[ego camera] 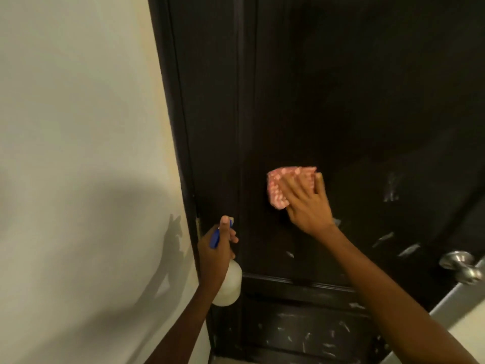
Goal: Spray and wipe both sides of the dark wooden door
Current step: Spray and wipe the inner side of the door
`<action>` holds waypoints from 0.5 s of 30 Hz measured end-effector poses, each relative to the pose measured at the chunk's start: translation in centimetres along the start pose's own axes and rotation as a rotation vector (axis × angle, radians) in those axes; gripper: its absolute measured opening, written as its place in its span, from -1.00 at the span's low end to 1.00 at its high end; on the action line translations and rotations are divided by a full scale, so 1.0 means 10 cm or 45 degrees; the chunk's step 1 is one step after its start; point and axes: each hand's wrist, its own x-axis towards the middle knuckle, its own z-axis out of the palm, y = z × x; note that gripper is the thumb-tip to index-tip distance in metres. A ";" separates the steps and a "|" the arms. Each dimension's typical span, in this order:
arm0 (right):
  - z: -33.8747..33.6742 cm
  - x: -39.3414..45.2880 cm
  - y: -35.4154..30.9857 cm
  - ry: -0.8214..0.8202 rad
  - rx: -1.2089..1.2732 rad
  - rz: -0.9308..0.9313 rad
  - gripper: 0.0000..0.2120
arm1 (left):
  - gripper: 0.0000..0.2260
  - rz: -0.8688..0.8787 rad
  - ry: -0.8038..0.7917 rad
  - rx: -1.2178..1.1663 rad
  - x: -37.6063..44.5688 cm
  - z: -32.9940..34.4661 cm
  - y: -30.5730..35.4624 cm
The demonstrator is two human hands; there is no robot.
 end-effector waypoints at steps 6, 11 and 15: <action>-0.39 -0.42 1.27 0.204 -0.013 0.529 -0.32 | -0.51 0.064 -0.096 -0.073 -0.15 0.55 0.20; -0.49 -1.05 1.91 0.348 0.218 1.186 -0.27 | -0.57 0.063 -0.181 -0.141 -0.36 1.17 0.31; -0.40 -1.10 1.80 0.363 0.388 1.411 -0.21 | -0.57 0.071 -0.180 -0.121 -0.46 1.53 0.41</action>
